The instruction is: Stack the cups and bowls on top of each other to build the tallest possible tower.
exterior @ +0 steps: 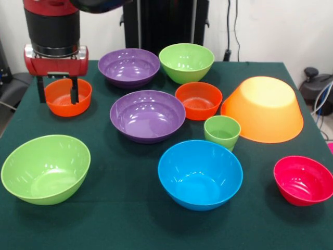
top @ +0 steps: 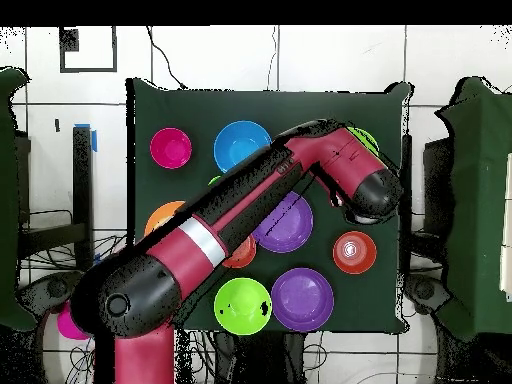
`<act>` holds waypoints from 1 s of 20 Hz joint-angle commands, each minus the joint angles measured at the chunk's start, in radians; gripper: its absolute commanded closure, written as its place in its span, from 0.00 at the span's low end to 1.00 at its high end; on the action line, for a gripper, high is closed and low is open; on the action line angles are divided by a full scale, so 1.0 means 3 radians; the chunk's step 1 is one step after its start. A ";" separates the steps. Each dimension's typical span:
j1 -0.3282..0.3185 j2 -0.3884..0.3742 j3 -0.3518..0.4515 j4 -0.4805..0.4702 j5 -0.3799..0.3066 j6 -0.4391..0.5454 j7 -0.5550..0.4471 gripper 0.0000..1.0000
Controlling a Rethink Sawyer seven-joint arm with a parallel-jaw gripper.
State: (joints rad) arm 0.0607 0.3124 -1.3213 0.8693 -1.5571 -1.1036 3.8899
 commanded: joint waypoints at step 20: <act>0.0173 0.0170 0.0276 -0.0534 0.0111 -0.0252 0.1101 0.00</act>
State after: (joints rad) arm 0.1110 0.3165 -1.3429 0.8575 -1.5544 -1.1135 3.9657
